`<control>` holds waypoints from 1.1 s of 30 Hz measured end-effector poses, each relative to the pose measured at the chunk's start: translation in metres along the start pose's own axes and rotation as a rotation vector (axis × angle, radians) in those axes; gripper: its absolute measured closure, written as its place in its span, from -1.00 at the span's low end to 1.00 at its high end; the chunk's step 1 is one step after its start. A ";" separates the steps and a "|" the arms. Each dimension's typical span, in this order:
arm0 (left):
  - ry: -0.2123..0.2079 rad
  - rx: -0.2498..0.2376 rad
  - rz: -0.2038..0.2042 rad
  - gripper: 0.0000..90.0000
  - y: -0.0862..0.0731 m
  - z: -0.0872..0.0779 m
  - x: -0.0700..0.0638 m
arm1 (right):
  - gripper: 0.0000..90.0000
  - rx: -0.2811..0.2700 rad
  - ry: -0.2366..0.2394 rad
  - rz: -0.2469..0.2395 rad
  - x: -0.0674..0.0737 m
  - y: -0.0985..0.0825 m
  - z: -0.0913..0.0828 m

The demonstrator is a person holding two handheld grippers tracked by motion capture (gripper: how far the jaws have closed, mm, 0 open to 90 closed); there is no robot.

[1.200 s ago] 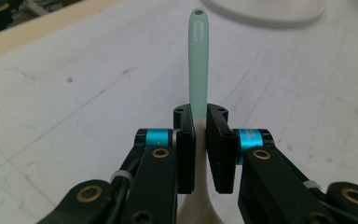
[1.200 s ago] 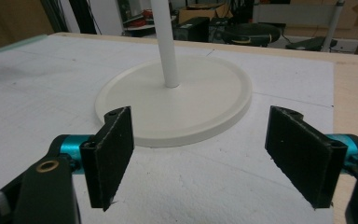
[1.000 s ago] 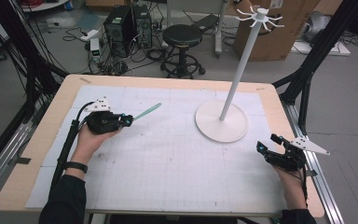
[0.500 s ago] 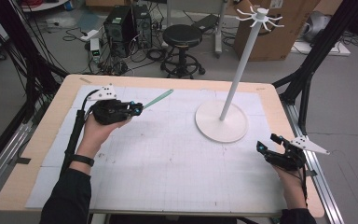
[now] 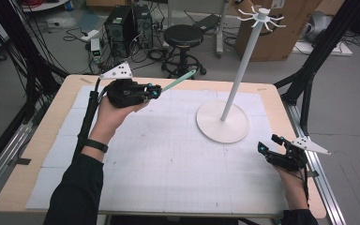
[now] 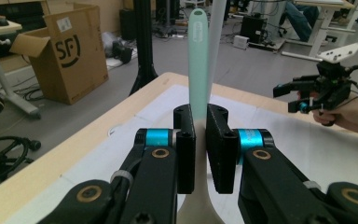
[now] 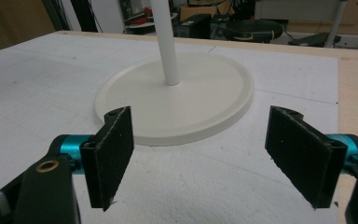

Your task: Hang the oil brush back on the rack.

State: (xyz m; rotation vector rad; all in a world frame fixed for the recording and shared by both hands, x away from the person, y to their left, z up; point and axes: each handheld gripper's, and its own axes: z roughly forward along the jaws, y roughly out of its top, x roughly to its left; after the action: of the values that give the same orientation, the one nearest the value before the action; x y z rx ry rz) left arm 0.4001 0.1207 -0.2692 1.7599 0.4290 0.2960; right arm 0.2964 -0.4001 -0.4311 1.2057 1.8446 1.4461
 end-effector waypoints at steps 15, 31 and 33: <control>-0.041 0.013 0.003 0.83 0.063 0.021 -0.016 | -0.49 -0.003 0.002 0.008 -0.001 0.000 0.000; -0.057 -0.015 0.047 0.83 0.114 0.042 -0.038 | -0.49 -0.005 0.010 0.012 -0.002 0.000 0.001; -0.056 -0.020 0.051 0.83 0.119 0.043 -0.039 | -0.49 -0.006 0.010 0.012 -0.003 0.000 0.000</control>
State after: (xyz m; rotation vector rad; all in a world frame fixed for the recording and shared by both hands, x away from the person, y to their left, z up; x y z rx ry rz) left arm 0.3984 0.0428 -0.1621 1.7577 0.3399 0.2853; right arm 0.2979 -0.4022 -0.4314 1.2109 1.8412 1.4660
